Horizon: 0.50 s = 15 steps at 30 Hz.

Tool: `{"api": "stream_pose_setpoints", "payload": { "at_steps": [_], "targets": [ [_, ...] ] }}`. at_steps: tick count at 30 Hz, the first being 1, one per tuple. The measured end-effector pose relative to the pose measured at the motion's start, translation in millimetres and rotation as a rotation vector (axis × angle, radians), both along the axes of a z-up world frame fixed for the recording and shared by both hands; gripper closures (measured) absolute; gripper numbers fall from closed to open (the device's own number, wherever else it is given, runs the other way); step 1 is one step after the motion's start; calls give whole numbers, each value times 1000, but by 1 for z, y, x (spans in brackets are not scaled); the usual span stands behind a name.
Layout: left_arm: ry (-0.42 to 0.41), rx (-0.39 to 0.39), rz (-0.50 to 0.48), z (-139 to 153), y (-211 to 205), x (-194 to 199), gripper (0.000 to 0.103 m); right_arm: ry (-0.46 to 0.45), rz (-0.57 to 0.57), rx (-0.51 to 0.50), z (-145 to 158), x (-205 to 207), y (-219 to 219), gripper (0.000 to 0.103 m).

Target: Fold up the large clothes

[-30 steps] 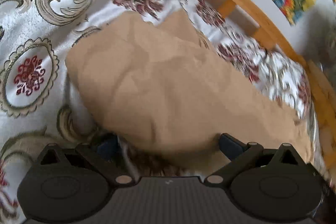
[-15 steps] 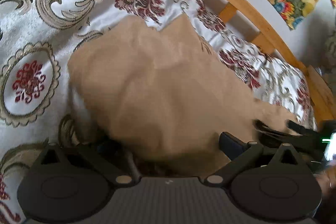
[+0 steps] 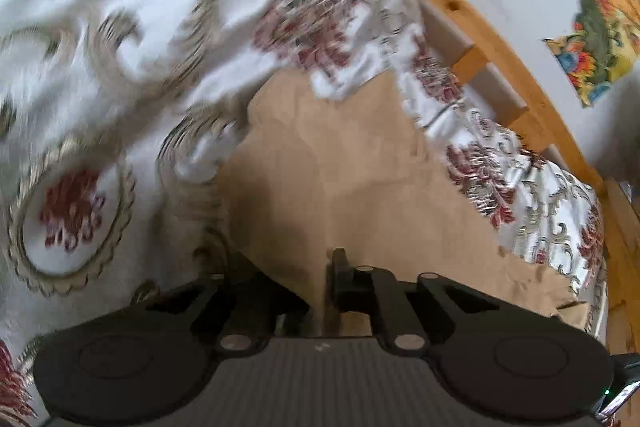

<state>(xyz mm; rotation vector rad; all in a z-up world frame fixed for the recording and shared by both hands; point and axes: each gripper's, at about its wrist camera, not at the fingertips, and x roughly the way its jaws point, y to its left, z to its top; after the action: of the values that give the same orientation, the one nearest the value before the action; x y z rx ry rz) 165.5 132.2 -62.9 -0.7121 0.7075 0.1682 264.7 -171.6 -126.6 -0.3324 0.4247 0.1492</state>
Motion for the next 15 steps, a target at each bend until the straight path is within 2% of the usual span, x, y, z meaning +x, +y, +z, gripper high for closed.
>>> {"api": "stream_pose_setpoints", "payload": {
  "at_steps": [3,7,10,13,15],
  "targets": [
    [-102,62,-72,33,-13,-2,100,17,-51,91,2,-14,-20,1],
    [-208,253,-216,88,-52,7,101,7,-108,174,15,-31,-45,1],
    [-286,384,-344,129,-98,19,101,23,-88,211,44,-36,-63,1],
    [-334,500,-506,163,-151,33,101,-33,-172,259,90,-50,-95,1],
    [-336,613,-646,178,-193,42,101,-22,-244,322,111,-66,-124,1]
  ]
}}
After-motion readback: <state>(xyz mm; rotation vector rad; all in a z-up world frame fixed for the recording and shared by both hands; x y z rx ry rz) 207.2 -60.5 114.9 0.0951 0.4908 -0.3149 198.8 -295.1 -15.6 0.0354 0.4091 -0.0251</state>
